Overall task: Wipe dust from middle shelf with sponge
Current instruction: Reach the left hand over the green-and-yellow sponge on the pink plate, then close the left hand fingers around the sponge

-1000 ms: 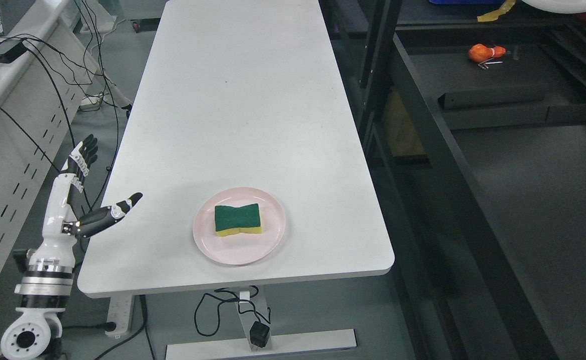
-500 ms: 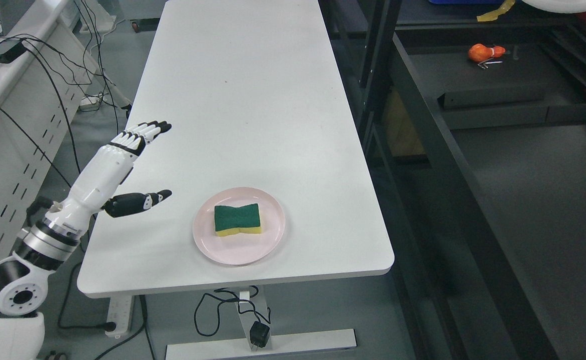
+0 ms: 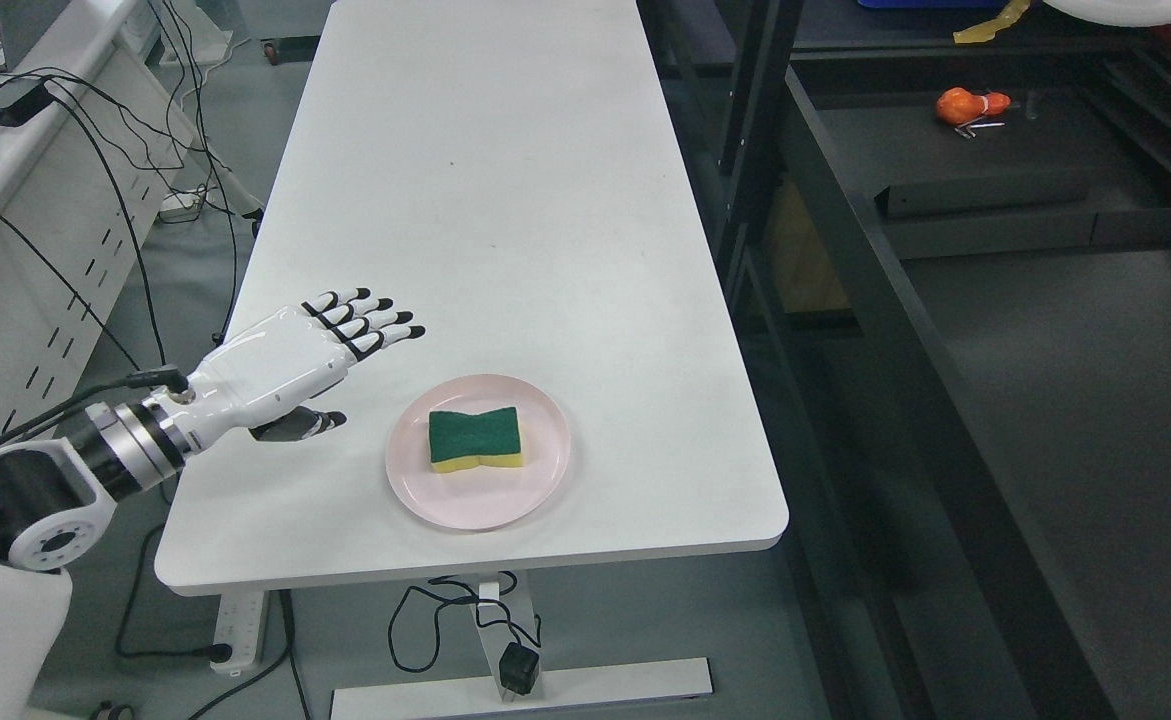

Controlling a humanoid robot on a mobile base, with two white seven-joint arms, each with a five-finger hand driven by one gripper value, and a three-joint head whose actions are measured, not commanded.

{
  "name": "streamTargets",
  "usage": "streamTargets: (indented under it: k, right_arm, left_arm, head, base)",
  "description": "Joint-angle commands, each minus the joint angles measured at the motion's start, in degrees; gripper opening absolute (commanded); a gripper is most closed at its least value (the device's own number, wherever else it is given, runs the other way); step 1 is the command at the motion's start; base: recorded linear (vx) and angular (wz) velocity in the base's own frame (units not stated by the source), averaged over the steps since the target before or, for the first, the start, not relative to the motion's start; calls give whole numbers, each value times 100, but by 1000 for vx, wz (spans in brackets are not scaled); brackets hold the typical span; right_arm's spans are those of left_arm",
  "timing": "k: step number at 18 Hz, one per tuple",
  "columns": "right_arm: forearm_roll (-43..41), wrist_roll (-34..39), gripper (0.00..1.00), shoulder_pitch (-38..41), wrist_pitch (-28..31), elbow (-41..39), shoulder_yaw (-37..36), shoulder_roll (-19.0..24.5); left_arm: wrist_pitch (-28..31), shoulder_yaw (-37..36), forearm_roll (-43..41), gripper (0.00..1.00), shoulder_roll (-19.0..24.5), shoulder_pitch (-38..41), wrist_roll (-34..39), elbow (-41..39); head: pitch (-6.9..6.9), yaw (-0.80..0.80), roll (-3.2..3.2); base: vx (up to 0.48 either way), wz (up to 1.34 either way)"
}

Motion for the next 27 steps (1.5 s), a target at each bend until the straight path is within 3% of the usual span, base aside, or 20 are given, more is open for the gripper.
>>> streamTargets:
  k: [1,5,8,27]
  right_arm:
    - [0,-4,100,-7,2,-100,8,-100]
    - [0,-4,100,-8,2,-100,-1,-100]
    - [0,-4,100,1,2,-100,-1,-100]
    - [0,-4,100,1,2,-100,-1,-100]
  left_arm:
    - [2,-1137,-993,91,72,-640,-48,188]
    - [2,-1366,-1485,90,-577,-720,-39,364]
    - [2,-1516,-1609,90,-754,-711,-39,373]
    - [2,-1631,-1706,86,-939,-527,-83,531]
  head:
    - [0,0,0]
    - [0,0,0]
    - [0,0,0]
    - [0,0,0]
  base:
    - [0,0]
    - [0,0]
    - [0,0]
    - [0,0]
